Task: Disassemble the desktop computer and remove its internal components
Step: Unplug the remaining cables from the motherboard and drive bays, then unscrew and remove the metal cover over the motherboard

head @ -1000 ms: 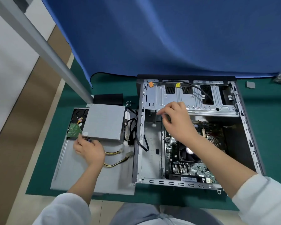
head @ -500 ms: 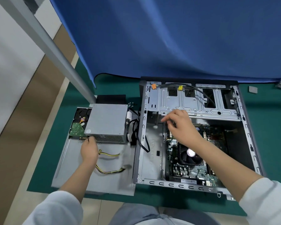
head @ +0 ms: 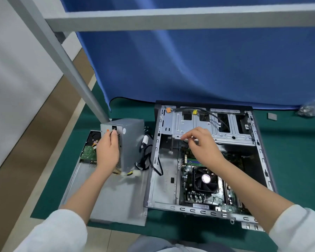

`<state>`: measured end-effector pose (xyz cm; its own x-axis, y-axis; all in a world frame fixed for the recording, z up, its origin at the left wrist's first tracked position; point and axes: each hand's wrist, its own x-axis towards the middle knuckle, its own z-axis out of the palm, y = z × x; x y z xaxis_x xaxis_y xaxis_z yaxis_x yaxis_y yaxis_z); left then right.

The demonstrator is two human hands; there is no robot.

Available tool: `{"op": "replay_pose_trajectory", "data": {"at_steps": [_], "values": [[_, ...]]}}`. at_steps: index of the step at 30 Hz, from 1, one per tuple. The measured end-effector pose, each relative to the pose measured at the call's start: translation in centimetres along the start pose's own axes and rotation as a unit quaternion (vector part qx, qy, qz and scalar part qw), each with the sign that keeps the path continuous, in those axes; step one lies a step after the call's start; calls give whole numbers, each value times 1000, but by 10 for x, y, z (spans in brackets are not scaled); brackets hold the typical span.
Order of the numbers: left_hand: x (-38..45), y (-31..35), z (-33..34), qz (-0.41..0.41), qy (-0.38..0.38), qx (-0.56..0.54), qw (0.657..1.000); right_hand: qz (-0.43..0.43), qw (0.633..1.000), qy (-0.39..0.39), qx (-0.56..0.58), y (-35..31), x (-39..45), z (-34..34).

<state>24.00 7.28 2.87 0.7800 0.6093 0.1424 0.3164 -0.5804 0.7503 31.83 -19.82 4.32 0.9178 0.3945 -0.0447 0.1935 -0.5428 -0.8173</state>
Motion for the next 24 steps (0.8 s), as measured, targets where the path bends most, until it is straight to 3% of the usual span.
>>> {"op": "replay_pose_trajectory", "data": {"at_steps": [7, 15, 17, 20, 24], "values": [[-2, 25, -56, 56, 15, -2, 998, -17, 999, -37, 23, -28, -3, 1], [-7, 93, -90, 65, 22, -153, 986, 17, 980, -120, 156, -69, 2, 1], [-7, 111, -93, 50, -2, -236, 970, 50, 965, -127, 224, -74, 4, -7], [0, 133, -88, -19, -32, -399, 916, 64, 938, -152, 304, -73, 1, -26], [8, 154, -65, -130, -91, -479, 864, 51, 908, -189, 370, -74, -9, -60]]}}
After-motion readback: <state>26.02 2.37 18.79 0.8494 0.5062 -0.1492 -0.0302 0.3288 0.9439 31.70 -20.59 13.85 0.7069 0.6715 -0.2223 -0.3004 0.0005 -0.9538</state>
